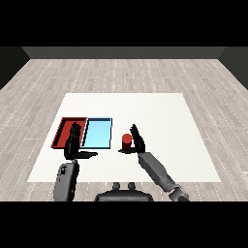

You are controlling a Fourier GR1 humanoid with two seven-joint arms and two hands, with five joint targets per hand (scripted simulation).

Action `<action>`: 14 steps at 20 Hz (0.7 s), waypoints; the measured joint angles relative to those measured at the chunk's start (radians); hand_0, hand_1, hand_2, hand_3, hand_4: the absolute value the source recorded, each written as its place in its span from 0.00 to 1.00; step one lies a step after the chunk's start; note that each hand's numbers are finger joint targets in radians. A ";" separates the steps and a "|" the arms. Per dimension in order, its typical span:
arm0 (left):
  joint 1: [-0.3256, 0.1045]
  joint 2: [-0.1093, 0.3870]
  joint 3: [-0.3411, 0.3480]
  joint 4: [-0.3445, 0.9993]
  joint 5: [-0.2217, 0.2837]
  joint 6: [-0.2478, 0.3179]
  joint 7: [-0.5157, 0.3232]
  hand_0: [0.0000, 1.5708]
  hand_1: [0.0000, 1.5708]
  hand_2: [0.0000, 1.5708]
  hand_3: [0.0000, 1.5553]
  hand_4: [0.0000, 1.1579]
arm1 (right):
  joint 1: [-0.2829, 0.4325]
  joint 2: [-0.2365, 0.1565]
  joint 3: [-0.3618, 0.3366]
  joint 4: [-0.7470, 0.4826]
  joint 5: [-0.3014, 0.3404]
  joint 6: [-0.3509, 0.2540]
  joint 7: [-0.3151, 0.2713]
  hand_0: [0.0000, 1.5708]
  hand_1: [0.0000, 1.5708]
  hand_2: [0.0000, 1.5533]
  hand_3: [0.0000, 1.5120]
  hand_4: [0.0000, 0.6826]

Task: Pick the red can and put it in the red box

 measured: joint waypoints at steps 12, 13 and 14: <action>-0.028 -0.004 0.001 0.013 -0.017 0.025 0.007 0.00 0.00 0.00 0.00 0.00 | -0.068 0.000 0.107 0.036 -0.133 -0.031 -0.016 0.00 0.00 0.00 0.00 0.00; -0.012 -0.010 -0.003 0.013 -0.017 0.024 -0.006 0.00 0.00 0.00 0.00 0.00 | -0.062 0.000 0.108 0.038 -0.131 -0.027 -0.022 0.00 0.00 0.00 0.00 0.00; -0.013 -0.016 -0.011 0.006 -0.024 0.031 0.002 0.00 0.00 0.00 0.00 0.00 | -0.063 0.000 0.148 0.029 -0.157 -0.061 -0.031 0.00 0.00 0.00 0.00 0.00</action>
